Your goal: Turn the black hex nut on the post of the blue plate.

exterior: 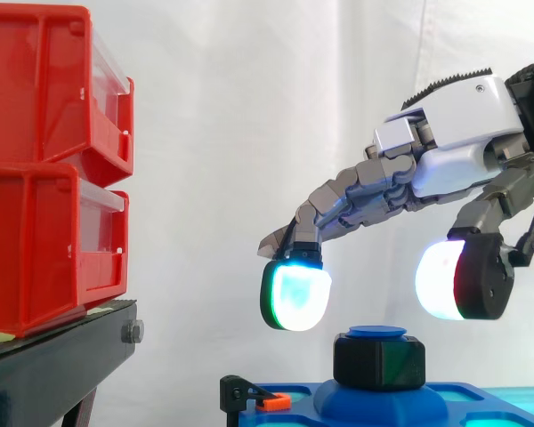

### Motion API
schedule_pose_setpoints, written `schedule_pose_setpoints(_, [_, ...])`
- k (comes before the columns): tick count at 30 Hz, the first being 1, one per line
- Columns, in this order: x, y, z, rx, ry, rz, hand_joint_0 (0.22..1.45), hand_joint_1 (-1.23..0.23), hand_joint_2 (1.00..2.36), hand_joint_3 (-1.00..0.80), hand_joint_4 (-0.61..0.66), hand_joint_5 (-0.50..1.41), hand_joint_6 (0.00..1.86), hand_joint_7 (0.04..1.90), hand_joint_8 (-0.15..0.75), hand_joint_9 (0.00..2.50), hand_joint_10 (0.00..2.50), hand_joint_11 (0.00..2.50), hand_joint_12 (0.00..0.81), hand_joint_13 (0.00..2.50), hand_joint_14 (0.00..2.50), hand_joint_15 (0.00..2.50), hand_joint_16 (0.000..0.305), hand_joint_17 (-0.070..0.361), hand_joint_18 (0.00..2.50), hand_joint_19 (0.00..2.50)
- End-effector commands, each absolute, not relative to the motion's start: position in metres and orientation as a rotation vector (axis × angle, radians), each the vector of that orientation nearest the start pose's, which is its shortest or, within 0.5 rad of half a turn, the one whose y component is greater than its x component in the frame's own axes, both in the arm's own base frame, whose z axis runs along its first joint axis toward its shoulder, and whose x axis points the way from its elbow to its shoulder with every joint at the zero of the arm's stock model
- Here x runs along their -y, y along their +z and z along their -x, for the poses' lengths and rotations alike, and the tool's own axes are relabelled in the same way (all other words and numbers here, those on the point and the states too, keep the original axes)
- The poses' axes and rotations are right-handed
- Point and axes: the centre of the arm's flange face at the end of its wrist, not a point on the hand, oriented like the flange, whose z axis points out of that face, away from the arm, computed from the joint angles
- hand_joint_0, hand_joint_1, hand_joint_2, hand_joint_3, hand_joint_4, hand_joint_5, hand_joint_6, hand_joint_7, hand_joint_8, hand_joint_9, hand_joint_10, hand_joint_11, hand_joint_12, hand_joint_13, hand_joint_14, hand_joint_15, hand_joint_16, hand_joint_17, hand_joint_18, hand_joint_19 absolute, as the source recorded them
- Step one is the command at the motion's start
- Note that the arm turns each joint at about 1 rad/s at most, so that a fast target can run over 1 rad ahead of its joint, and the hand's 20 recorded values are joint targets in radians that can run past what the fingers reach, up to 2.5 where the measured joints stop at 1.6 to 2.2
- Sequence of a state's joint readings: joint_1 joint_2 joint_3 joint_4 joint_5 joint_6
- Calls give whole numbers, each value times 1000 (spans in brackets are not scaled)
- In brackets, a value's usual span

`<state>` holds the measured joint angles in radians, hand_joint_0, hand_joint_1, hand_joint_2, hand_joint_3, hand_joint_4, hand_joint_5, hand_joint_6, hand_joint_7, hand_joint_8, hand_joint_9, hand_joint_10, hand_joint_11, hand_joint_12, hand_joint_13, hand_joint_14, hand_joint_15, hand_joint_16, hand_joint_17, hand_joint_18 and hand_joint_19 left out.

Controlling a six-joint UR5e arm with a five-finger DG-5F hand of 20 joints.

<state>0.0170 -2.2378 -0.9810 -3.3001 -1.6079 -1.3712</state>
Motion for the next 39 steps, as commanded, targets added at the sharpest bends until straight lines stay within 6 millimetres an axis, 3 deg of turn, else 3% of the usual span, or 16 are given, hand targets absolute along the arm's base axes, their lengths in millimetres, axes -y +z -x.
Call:
schedule_pose_setpoints(1, [108,345,-731,-1806,191,-133,371,-778,1000,-500,203,-235,502,820,247,107,0,0,398,3,0,13,68,153,0,0])
schedule_pose_setpoints(17, [75,340,-734,-1818,190,-119,372,-617,1000,-500,229,-225,502,813,266,154,0,0,413,38,0,2,68,154,0,0])
schedule_pose_setpoints(21, [75,328,-730,-1844,195,-131,369,-587,1000,-500,242,-221,502,818,271,159,0,0,415,36,0,2,69,155,0,0])
schedule_pose_setpoints(39, [80,327,-729,-1850,199,-137,373,-499,1000,-500,261,-211,502,837,277,172,0,0,416,29,0,3,69,155,0,0])
